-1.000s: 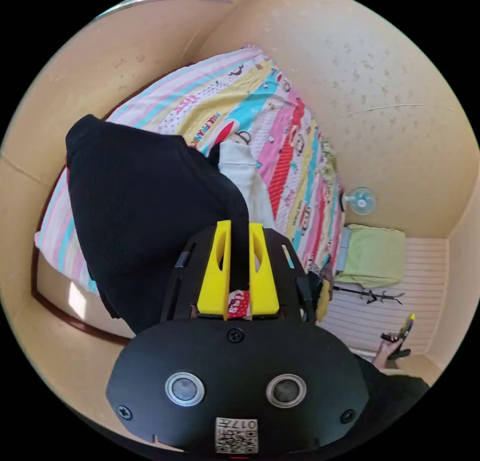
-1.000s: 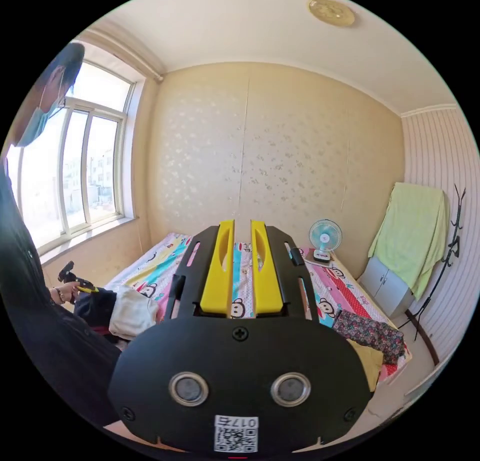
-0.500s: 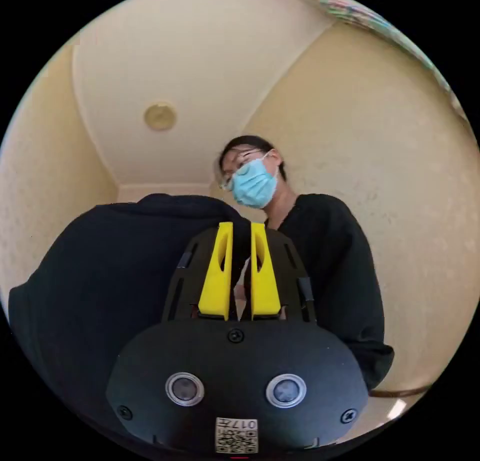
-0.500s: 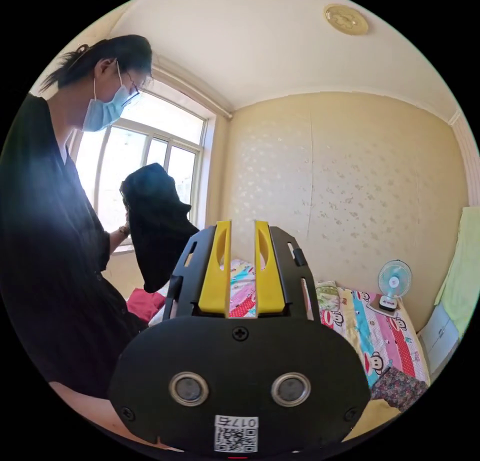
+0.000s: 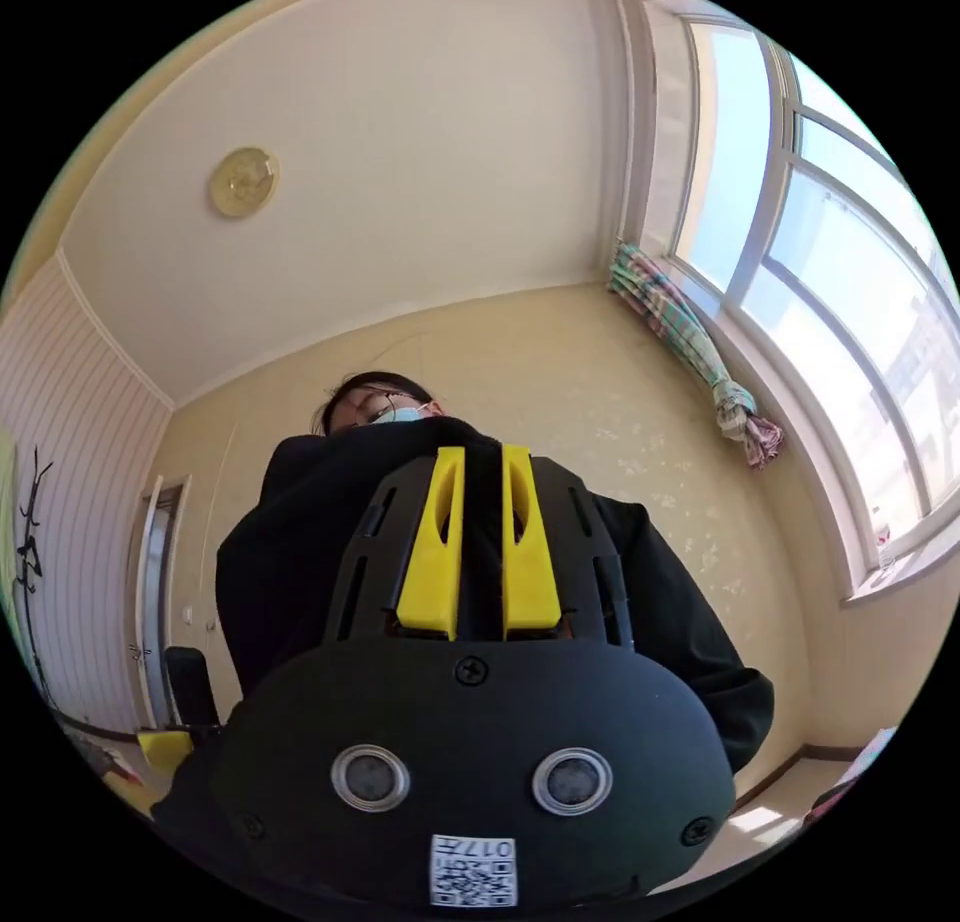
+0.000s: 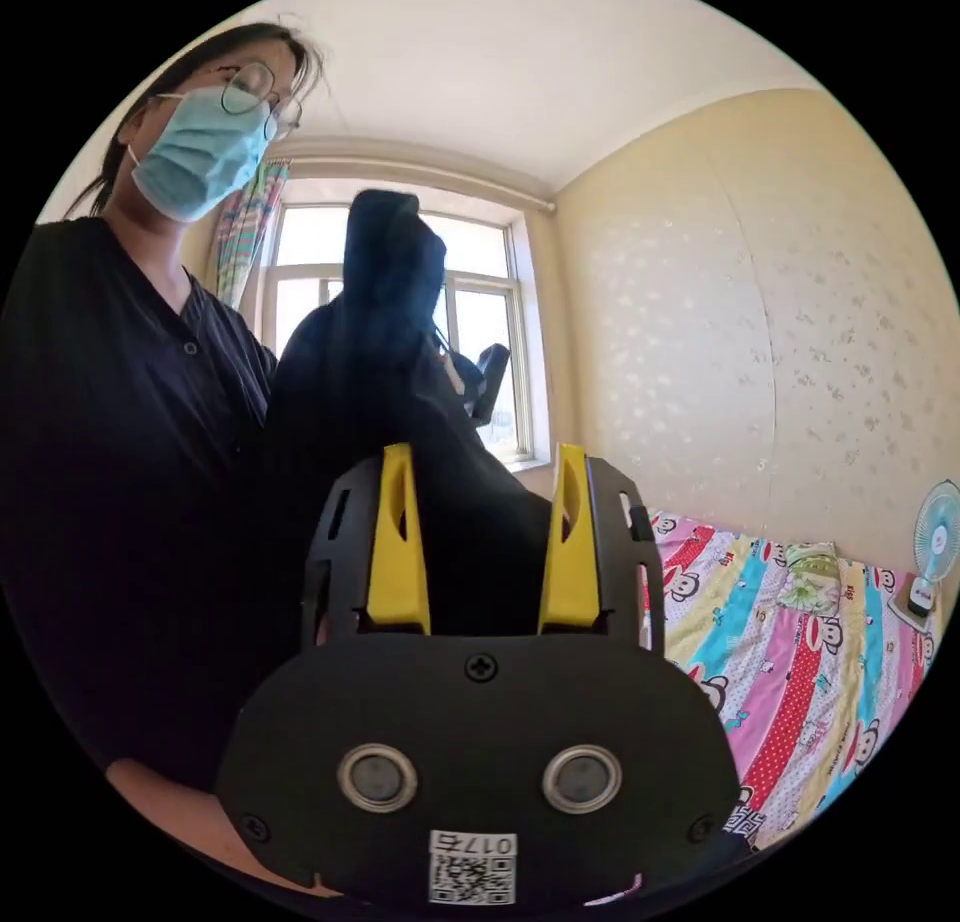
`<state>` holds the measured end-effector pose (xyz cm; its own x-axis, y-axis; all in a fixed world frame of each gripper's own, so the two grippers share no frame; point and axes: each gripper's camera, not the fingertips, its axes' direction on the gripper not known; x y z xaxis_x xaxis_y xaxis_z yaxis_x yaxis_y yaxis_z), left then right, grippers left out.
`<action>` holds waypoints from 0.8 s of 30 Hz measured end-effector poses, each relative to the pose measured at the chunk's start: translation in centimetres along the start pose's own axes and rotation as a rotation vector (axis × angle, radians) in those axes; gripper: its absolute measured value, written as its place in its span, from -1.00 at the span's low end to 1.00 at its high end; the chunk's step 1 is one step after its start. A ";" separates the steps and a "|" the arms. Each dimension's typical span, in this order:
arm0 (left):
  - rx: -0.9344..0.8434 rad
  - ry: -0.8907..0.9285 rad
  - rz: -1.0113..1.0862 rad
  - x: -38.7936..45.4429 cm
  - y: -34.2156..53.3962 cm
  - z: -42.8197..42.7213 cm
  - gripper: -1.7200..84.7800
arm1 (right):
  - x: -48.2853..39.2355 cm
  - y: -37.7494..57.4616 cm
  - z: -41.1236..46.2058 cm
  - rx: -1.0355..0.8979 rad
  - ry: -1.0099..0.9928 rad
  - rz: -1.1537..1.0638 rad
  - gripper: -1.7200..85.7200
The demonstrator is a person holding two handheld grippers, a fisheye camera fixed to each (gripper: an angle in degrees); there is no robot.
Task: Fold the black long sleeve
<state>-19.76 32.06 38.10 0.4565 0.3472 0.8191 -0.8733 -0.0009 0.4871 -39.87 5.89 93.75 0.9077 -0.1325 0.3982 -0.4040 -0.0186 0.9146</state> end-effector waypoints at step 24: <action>-0.498 -1.614 -0.610 -12.7 13.4 3.1 -0.53 | 3.3 -9.6 8.3 -0.187 0.496 0.061 -0.86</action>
<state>-36.67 24.75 35.18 0.1325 -0.9744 0.1818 -0.3601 0.1236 0.9247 -33.89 -2.57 85.68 0.8461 0.3577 0.3952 -0.4718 0.1575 0.8675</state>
